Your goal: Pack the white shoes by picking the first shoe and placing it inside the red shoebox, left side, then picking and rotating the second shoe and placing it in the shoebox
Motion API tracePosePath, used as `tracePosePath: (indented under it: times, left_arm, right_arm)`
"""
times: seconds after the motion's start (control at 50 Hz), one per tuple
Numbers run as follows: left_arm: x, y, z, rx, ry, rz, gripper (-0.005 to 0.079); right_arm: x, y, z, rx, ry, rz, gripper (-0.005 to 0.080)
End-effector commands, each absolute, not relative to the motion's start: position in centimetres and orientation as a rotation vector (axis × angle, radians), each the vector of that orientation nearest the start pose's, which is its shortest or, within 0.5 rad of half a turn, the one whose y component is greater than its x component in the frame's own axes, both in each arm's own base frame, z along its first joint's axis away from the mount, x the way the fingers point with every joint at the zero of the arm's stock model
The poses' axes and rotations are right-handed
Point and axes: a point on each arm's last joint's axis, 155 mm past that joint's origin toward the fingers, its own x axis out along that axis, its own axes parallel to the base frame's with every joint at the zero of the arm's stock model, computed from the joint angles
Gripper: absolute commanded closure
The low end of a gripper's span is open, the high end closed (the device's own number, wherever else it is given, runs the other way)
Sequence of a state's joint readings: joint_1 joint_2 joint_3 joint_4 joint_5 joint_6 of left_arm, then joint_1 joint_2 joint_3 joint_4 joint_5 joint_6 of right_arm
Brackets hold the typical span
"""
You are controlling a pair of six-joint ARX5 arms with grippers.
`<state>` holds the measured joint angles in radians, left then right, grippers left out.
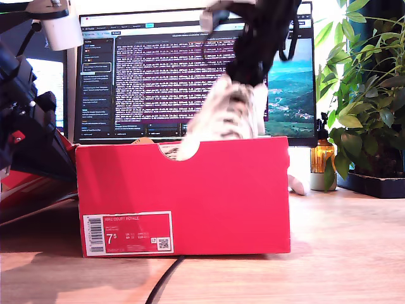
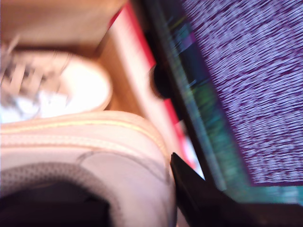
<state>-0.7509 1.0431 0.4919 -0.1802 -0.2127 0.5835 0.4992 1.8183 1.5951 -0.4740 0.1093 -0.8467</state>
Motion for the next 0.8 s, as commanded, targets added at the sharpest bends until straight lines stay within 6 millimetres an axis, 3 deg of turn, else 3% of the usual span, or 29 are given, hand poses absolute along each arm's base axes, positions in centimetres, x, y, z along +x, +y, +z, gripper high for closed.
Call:
tracePosePath:
  times: [0.0,0.28,0.66,0.78]
  left_arm:
    - [25.7,-18.7,9.3,0.883,0.479,-0.701,0.0754]
    - [25.7,-18.7,9.3,0.883,0.479,-0.701,0.0754]
    - [25.7,-18.7,9.3,0.883,0.479,-0.701,0.0754]
    - [25.7,-18.7,9.3,0.883,0.479,-0.701,0.0754]
  right_arm:
    - [47.4,24.2,21.8,-1.001,0.437,0.638,0.0763]
    - [46.6,24.3,18.2,-1.032,0.539,0.691,0.0763]
    - [46.0,25.7,15.2,-1.047,0.592,0.740,0.0762]
    - [45.7,26.3,14.5,-1.055,0.597,0.755,0.0699]
